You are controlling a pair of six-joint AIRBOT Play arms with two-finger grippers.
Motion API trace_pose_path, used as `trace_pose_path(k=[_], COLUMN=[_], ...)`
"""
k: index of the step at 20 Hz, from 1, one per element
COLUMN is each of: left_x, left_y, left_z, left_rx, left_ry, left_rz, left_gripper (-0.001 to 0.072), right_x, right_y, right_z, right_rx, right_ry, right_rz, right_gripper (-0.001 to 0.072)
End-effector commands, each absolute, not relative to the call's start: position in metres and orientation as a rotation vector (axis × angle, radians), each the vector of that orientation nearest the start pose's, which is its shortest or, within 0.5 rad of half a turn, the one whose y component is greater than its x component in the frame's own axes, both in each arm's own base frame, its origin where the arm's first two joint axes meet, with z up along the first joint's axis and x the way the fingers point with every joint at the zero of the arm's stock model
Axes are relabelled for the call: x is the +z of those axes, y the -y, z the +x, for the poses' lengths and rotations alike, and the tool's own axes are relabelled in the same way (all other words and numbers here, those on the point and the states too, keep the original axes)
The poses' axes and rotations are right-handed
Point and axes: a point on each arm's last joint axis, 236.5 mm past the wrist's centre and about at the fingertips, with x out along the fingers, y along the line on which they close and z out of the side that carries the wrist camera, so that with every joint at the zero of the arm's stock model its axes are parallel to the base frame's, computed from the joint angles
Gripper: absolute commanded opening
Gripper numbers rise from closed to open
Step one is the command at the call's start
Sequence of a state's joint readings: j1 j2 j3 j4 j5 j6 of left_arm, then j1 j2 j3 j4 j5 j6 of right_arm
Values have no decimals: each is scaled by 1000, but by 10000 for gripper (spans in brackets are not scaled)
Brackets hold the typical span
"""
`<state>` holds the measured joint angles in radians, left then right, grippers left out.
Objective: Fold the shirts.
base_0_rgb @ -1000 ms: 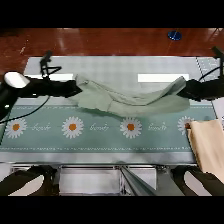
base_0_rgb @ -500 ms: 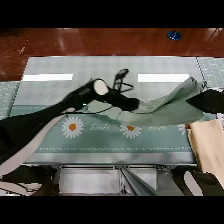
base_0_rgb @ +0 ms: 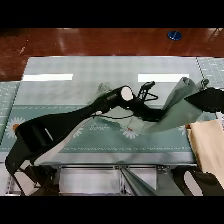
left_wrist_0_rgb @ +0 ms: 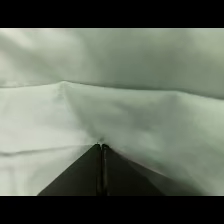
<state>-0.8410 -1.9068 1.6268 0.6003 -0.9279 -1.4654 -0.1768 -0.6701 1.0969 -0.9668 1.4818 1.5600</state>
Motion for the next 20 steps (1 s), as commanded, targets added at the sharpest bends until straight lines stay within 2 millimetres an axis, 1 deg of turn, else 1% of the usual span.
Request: trace_pose_path(k=[1, 2, 3, 4, 5, 6, 7, 8, 9, 10, 12, 13, 14, 15, 16, 18, 20], left_x=[-2, 6, 18, 29, 45, 63, 85, 109, 132, 151, 191, 206, 220, 228, 233, 229, 210], left_y=[482, 454, 419, 383, 343, 306, 268, 231, 198, 171, 114, 92, 76, 68, 65, 71, 81], left_z=[316, 343, 370, 393, 414, 429, 441, 447, 447, 443, 428, 418, 406, 393, 378, 353, 332], left_rx=[-1026, -991, -948, -902, -848, -794, -733, -670, -619, -583, -507, -462, -431, -410, -398, -406, -419], left_ry=[-1404, -1393, -1368, -1335, -1290, -1239, -1173, -1106, -1044, -996, -878, -828, -778, -748, -725, -715, -747], left_rz=[-459, -487, -501, -494, -474, -455, -444, -438, -453, -462, -446, -454, -441, -434, -425, -405, -414], left_gripper=[26, 26, 26, 26, 26, 26, 26, 26, 27, 27, 27, 27, 27, 27, 27, 27, 27], right_x=[192, 194, 197, 197, 196, 194, 192, 189, 184, 180, 165, 152, 137, 121, 104, 69, 37], right_y=[-95, -96, -100, -107, -117, -130, -147, -165, -186, -207, -245, -263, -279, -294, -307, -330, -354], right_z=[256, 260, 264, 269, 275, 282, 291, 302, 314, 329, 353, 365, 375, 386, 395, 407, 411], right_rx=[377, 383, 399, 422, 452, 485, 527, 561, 592, 620, 656, 665, 670, 669, 666, 662, 668], right_ry=[-955, -944, -933, -928, -931, -933, -931, -928, -924, -918, -925, -949, -972, -994, -1022, -1086, -1155], right_rz=[464, 476, 492, 504, 506, 505, 510, 520, 540, 570, 595, 601, 597, 593, 590, 605, 636], right_gripper=[18, 18, 18, 18, 18, 18, 18, 18, 18, 18, 18, 19, 19, 19, 19, 19, 20])
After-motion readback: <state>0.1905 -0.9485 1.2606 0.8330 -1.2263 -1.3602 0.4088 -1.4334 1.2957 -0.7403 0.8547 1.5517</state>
